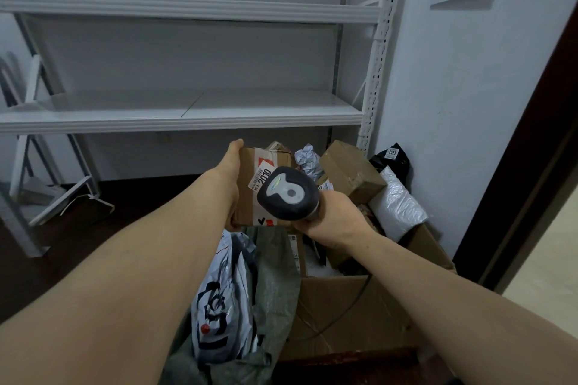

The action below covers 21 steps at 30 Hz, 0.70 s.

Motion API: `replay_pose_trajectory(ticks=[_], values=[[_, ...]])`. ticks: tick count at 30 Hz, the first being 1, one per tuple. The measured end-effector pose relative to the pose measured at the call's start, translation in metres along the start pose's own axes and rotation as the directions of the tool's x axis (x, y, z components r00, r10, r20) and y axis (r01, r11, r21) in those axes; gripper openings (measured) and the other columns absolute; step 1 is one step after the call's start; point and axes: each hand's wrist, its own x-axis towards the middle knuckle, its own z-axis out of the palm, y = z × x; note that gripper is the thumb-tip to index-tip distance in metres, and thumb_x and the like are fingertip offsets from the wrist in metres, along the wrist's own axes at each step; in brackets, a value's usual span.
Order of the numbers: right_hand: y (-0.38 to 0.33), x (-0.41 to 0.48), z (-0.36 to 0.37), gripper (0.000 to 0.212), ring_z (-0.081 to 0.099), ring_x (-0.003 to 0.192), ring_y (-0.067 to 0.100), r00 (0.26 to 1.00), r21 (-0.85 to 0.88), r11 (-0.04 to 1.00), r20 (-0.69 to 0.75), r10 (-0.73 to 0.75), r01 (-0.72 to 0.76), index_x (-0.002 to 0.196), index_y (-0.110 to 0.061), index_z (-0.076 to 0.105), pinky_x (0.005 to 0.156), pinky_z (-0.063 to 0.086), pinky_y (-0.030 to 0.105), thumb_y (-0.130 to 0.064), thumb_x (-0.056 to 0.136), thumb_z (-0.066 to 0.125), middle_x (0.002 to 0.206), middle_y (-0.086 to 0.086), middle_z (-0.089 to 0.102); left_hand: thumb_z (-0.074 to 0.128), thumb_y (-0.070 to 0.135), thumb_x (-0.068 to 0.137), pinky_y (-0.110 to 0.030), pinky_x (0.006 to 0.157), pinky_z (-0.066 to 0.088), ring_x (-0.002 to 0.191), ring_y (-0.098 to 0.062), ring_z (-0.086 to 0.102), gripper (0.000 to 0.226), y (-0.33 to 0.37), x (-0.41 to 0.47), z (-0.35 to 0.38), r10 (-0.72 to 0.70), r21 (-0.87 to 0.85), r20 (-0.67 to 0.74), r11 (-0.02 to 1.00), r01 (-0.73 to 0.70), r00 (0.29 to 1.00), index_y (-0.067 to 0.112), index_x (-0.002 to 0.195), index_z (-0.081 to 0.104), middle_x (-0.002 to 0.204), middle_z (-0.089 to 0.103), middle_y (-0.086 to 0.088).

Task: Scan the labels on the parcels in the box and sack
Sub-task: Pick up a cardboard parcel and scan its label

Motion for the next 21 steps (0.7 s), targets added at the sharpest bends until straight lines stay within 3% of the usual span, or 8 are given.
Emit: replay_pose_trajectory(ticks=[7,10,12,16,17,20,21], values=[[-0.003,0.0,0.0,0.011,0.058,0.081,0.007,0.999,0.042,0.999,0.014,0.031,-0.032,0.084,-0.026,0.057,0.08,0.05,0.024,-0.025,0.082,0.068,0.08,-0.012,0.059,0.035,0.066,0.091,-0.04,0.065,0.036,0.075,-0.03,0.052,0.058,-0.002,0.012,-0.007,0.011,-0.028,0.0,1.0,-0.011,1.0,0.012,0.089,0.056,0.081,0.06,-0.014],[-0.001,-0.005,0.001,0.02,0.055,0.067,-0.002,0.988,0.189,0.97,0.02,0.152,-0.153,0.074,-0.029,0.055,0.064,0.045,0.016,-0.02,0.081,0.071,0.072,-0.012,0.059,0.037,0.069,0.088,-0.043,0.07,0.038,0.08,-0.032,0.055,0.061,-0.007,0.022,-0.016,0.024,-0.008,-0.028,1.0,-0.024,0.999,0.015,0.106,0.058,0.087,0.064,-0.015],[0.003,-0.003,0.007,0.019,0.056,0.053,0.002,0.951,0.343,0.888,0.068,0.303,-0.307,0.075,-0.023,0.057,0.051,0.046,0.017,-0.015,0.079,0.074,0.068,-0.005,0.063,0.042,0.071,0.084,-0.043,0.068,0.038,0.081,-0.033,0.055,0.062,-0.016,0.028,-0.025,0.008,0.034,-0.058,0.999,-0.006,0.998,0.016,0.107,0.058,0.09,0.064,-0.015],[0.007,0.007,0.029,0.016,0.054,0.045,0.015,0.846,0.518,0.687,0.154,0.511,-0.509,0.07,-0.009,0.061,0.05,0.048,0.027,-0.007,0.078,0.075,0.06,0.007,0.062,0.053,0.071,0.078,-0.039,0.071,0.045,0.081,-0.032,0.058,0.062,-0.044,0.048,-0.044,0.026,0.135,-0.121,0.991,-0.009,0.992,0.013,0.098,0.062,0.09,0.065,-0.016],[0.008,0.011,0.036,0.02,0.054,0.044,0.016,0.82,0.535,0.648,0.171,0.546,-0.542,0.067,-0.008,0.059,0.051,0.048,0.028,-0.006,0.077,0.076,0.058,0.008,0.061,0.056,0.076,0.072,-0.04,0.077,0.048,0.085,-0.033,0.059,0.071,-0.053,0.056,-0.049,0.035,0.169,-0.164,0.986,-0.007,0.986,0.012,0.101,0.061,0.093,0.064,-0.016],[0.015,0.02,0.059,0.027,0.055,0.05,0.021,0.75,0.548,0.551,0.238,0.618,-0.629,0.06,-0.006,0.054,0.055,0.05,0.031,-0.001,0.076,0.075,0.058,0.012,0.058,0.051,0.099,0.03,-0.05,0.102,0.04,0.121,-0.037,0.045,0.137,-0.09,0.087,-0.068,0.049,0.426,-0.377,0.896,0.126,0.925,0.02,0.141,0.039,0.135,0.045,-0.016],[0.018,0.022,0.066,0.028,0.055,0.051,0.022,0.73,0.538,0.532,0.261,0.632,-0.653,0.059,-0.005,0.053,0.054,0.05,0.032,0.002,0.077,0.074,0.058,0.013,0.057,0.047,0.1,0.032,-0.05,0.107,0.034,0.13,-0.039,0.035,0.138,-0.101,0.091,-0.071,0.069,0.528,-0.377,0.835,0.153,0.924,0.026,0.147,0.03,0.144,0.035,-0.017]])
